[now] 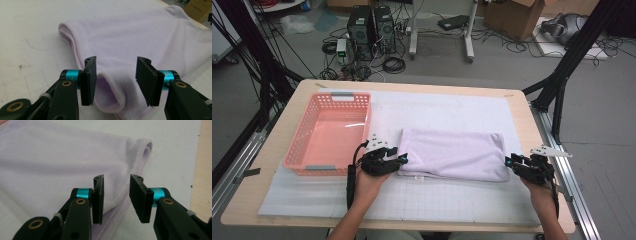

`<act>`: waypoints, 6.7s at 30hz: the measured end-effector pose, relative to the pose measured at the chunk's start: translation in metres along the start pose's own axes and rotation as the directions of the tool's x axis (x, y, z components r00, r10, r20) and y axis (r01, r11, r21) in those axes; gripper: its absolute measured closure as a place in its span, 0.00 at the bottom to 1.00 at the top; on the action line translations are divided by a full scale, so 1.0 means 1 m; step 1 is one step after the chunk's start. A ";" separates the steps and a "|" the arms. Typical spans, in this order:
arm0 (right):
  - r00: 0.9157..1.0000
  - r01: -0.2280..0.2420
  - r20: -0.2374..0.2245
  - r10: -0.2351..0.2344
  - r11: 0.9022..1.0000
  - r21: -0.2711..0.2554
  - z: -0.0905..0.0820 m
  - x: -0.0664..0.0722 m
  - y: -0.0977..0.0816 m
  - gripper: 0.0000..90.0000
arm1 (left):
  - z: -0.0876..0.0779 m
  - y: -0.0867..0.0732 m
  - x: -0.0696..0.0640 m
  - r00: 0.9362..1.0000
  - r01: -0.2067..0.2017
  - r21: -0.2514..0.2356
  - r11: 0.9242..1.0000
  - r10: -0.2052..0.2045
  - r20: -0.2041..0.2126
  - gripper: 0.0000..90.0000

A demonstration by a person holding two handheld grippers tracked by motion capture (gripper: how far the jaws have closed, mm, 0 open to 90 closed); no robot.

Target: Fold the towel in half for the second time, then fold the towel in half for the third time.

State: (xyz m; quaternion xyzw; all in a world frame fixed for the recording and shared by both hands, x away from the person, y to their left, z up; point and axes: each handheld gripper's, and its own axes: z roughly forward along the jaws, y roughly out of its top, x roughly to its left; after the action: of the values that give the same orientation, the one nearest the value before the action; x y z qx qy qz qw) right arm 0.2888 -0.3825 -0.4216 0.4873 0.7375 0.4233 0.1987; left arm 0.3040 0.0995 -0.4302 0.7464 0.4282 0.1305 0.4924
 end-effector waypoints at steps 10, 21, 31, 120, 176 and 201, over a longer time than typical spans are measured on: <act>0.998 0.015 -0.066 -0.011 0.998 0.062 -0.015 0.017 -0.018 0.70 | 0.000 -0.013 0.000 0.998 0.033 0.062 0.998 -0.037 0.058 0.74; 0.998 0.058 -0.027 -0.057 0.998 0.037 -0.028 0.013 -0.011 0.98 | -0.010 -0.012 -0.003 0.993 0.048 0.059 0.997 -0.054 0.102 0.96; 0.996 0.072 0.044 -0.078 0.990 0.123 -0.029 0.011 -0.018 0.77 | -0.026 -0.011 -0.013 1.000 0.012 -0.011 1.000 -0.012 -0.006 0.71; 0.993 0.075 -0.080 -0.082 0.993 -0.092 -0.017 0.008 -0.009 0.25 | -0.002 -0.010 0.003 0.999 0.016 0.079 0.997 -0.013 -0.032 0.39; 0.911 0.267 -0.346 -0.223 0.960 0.086 0.175 0.126 0.123 0.39 | 0.008 -0.020 -0.003 0.995 0.084 0.145 0.986 -0.090 0.032 0.90; 0.863 0.417 -0.393 -0.318 0.887 0.198 0.253 0.184 0.132 0.56 | 0.004 -0.020 0.002 0.991 0.118 0.152 0.981 -0.125 0.041 0.91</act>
State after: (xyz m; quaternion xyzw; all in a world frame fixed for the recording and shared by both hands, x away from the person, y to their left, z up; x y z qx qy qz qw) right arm 0.4579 -0.0887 -0.4338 0.2758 0.8924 0.3497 0.0720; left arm 0.2972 0.1013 -0.4495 0.7567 0.4691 0.0491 0.4528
